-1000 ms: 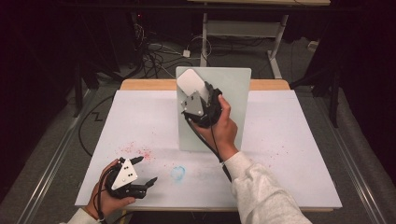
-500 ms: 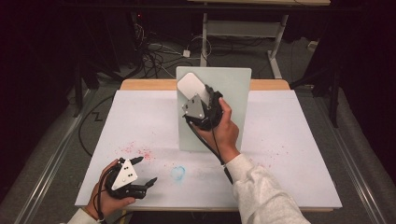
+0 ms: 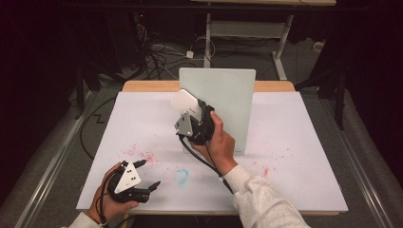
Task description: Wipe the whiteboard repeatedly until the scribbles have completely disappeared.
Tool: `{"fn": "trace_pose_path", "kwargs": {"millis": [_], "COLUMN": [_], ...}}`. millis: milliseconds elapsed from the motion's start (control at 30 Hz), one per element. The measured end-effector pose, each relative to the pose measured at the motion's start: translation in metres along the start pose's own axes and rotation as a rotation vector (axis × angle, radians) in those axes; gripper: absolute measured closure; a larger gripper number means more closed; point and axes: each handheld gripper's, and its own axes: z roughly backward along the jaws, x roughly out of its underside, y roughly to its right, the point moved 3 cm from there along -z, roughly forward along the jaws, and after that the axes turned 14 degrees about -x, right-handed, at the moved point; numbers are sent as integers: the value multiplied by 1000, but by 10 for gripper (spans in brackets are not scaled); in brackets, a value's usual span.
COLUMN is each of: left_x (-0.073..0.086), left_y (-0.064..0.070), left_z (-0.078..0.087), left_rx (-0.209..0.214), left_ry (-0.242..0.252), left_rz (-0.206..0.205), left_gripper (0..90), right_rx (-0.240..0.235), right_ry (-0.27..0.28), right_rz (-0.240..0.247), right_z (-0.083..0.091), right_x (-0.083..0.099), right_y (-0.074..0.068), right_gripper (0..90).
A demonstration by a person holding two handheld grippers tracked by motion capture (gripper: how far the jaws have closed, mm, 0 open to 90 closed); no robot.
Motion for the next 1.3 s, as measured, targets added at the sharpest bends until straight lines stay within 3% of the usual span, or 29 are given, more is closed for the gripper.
{"fn": "trace_pose_path", "kwargs": {"millis": [100, 200, 300, 333, 600, 767, 867, 933, 1033, 1133, 1300], "left_x": [0, 0, 1, 1, 1, 1, 1, 1, -2, -1, 2], "left_y": [0, -1, -1, -1, 0, 2, 2, 2, 3, 4, 3], "left_z": [1, 1, 1, 1, 0, -1, -2, -3, -4, -4, -3], "left_rx": [-2, -4, -2, -2, -9, -9, -10, -12, -10, -7, -5], "left_ry": [2, 3, -2, -5, -13, -19, -22, -24, -24, -26, -29], "left_rz": [2, 3, 3, 3, 1, -1, 1, 3, -4, -11, -8], "left_gripper": [174, 174, 174, 173, 174, 174, 173, 174, 173, 173, 174], "right_rx": [-33, 7, 41, 34, 6, 41, 72, 77, 92, 79, 24], "right_ry": [0, 4, 17, 25, -15, -2, 4, 10, 18, 19, 0], "right_rz": [-7, -32, -89, -111, -53, -150, -184, -203, -192, -190, -120], "right_z": [2, 6, 12, 14, 15, 29, 35, 37, 34, 30, 23], "right_x": [-1, -1, 4, 7, 28, 46, 53, 49, 32, 20, 24], "right_y": [5, 19, 38, 41, 20, 48, 65, 75, 82, 79, 52], "right_gripper": [310, 310, 310, 310, 310, 310, 310, 310, 310, 310, 310]}}
